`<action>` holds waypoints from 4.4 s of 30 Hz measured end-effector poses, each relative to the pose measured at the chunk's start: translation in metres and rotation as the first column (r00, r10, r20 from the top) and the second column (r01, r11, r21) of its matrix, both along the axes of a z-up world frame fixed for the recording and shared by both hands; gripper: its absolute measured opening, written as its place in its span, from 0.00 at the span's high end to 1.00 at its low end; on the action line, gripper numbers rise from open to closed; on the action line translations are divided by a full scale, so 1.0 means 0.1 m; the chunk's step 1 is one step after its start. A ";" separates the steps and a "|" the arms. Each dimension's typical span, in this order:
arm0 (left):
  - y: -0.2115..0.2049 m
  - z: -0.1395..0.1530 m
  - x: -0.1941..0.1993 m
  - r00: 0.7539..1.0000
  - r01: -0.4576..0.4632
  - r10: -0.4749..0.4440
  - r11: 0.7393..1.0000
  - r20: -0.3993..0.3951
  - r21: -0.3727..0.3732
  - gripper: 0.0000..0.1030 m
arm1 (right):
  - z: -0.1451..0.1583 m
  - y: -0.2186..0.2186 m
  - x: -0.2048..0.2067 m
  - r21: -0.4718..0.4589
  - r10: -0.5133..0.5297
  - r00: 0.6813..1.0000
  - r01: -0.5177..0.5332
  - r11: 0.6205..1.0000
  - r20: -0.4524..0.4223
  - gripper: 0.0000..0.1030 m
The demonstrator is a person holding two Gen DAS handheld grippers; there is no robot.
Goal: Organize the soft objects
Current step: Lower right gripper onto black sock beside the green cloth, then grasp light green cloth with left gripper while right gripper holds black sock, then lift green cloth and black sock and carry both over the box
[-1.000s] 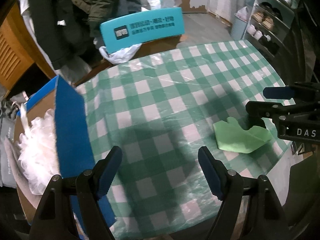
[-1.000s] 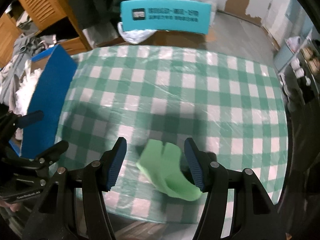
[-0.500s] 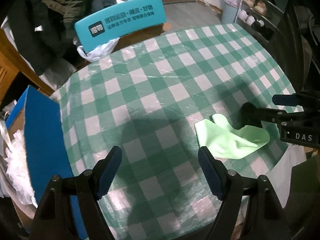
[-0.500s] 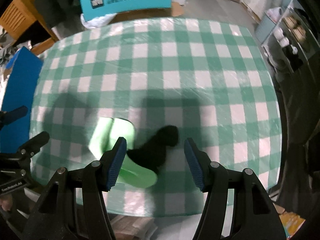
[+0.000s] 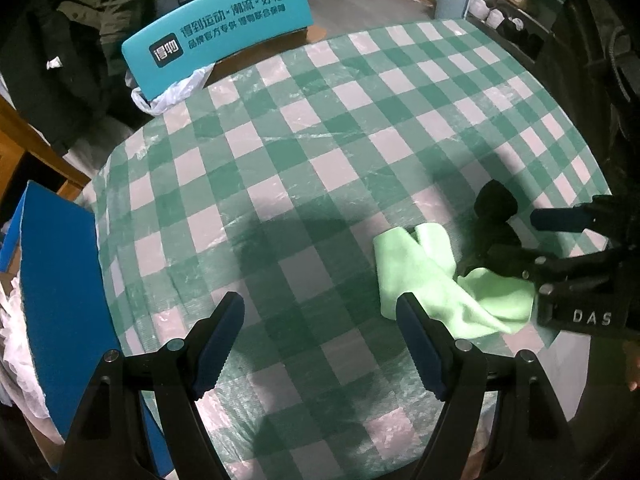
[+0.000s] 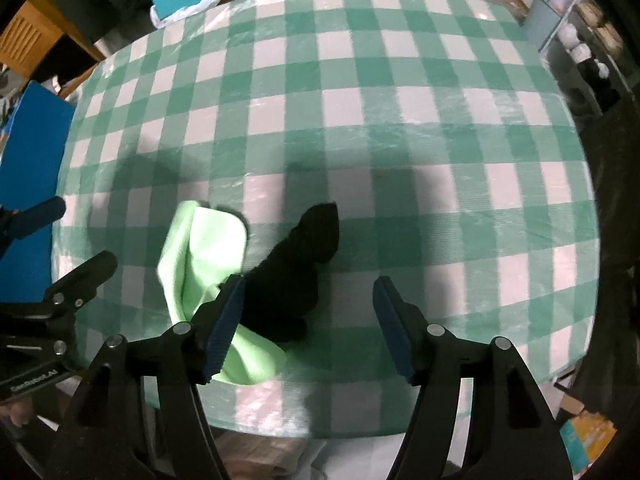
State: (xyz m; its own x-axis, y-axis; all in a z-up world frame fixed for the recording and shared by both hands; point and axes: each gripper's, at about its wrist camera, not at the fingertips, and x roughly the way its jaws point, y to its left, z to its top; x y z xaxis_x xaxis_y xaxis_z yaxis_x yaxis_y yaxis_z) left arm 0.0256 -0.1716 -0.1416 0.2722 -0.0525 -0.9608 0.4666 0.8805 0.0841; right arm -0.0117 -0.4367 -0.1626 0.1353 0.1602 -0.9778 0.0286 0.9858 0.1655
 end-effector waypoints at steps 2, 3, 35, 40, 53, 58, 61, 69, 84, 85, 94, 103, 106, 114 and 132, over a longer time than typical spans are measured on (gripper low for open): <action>0.03 -0.02 0.01 1.000 -0.006 0.006 1.000 -0.006 0.000 0.23 | -0.05 0.02 0.01 0.011 0.003 1.000 -0.003 1.000 -0.006 0.37; 0.04 -0.03 0.01 1.000 -0.009 0.009 1.000 -0.010 0.000 0.23 | -0.07 0.03 0.03 0.015 0.000 1.000 0.000 1.000 -0.007 0.37; -0.50 -0.18 -0.04 0.985 0.078 -0.100 0.985 -0.140 -0.157 0.16 | 0.10 -0.37 -0.07 -0.029 -0.071 0.996 0.073 0.997 0.057 0.59; -0.55 -0.28 -0.01 0.972 0.056 -0.104 0.974 -0.212 -0.221 0.16 | 0.06 -0.38 -0.03 -0.020 -0.088 0.995 0.089 0.996 0.050 0.59; -0.71 -0.48 -0.04 0.963 0.046 -0.099 0.976 -0.249 -0.211 0.16 | 0.01 -0.42 -0.04 -0.008 -0.087 0.995 0.087 0.996 0.038 0.59; -0.77 -0.48 -0.12 0.975 0.091 -0.122 0.982 -0.184 -0.166 0.40 | 0.02 -0.41 -0.03 -0.008 -0.090 0.995 0.090 0.996 0.040 0.59; -0.81 -0.46 -0.17 0.975 0.128 -0.152 0.980 -0.160 -0.154 0.58 | 0.02 -0.43 -0.03 -0.007 -0.095 0.995 0.096 0.995 0.041 0.58; -0.78 -0.43 -0.11 0.977 0.096 -0.127 0.979 -0.170 -0.181 0.90 | 0.05 -0.39 -0.02 -0.002 -0.081 0.995 0.081 0.997 0.050 0.58; -0.39 -0.02 0.05 0.998 0.041 -0.048 0.990 -0.046 -0.136 0.91 | 0.37 -0.15 -0.02 -0.038 -0.002 0.992 0.007 0.999 0.125 0.58; -0.37 -0.01 0.04 0.998 0.038 -0.043 0.991 -0.039 -0.131 0.91 | 0.39 -0.14 -0.02 -0.040 0.004 0.991 0.002 0.999 0.131 0.58; -0.12 0.24 0.04 1.000 -0.007 0.009 0.993 0.017 -0.114 0.91 | 0.68 0.09 0.01 -0.042 0.052 0.979 -0.044 0.998 0.199 0.58; 0.19 0.50 0.04 0.995 -0.063 0.071 0.991 0.070 -0.115 0.91 | 0.97 0.36 0.05 -0.029 0.108 0.960 -0.104 0.994 0.259 0.58; 0.31 0.59 0.03 0.993 -0.077 0.088 0.990 0.084 -0.121 0.91 | 1.03 0.48 0.07 -0.027 0.128 0.954 -0.125 0.992 0.271 0.58; 0.65 0.77 0.02 0.982 -0.130 0.145 0.984 0.123 -0.124 0.91 | 1.16 0.80 0.15 -0.027 0.183 0.938 -0.183 0.983 0.293 0.58; 1.49 0.98 0.00 0.947 -0.257 0.281 0.954 0.157 -0.154 0.91 | 1.29 1.54 0.29 -0.029 0.304 0.900 -0.310 0.950 0.312 0.58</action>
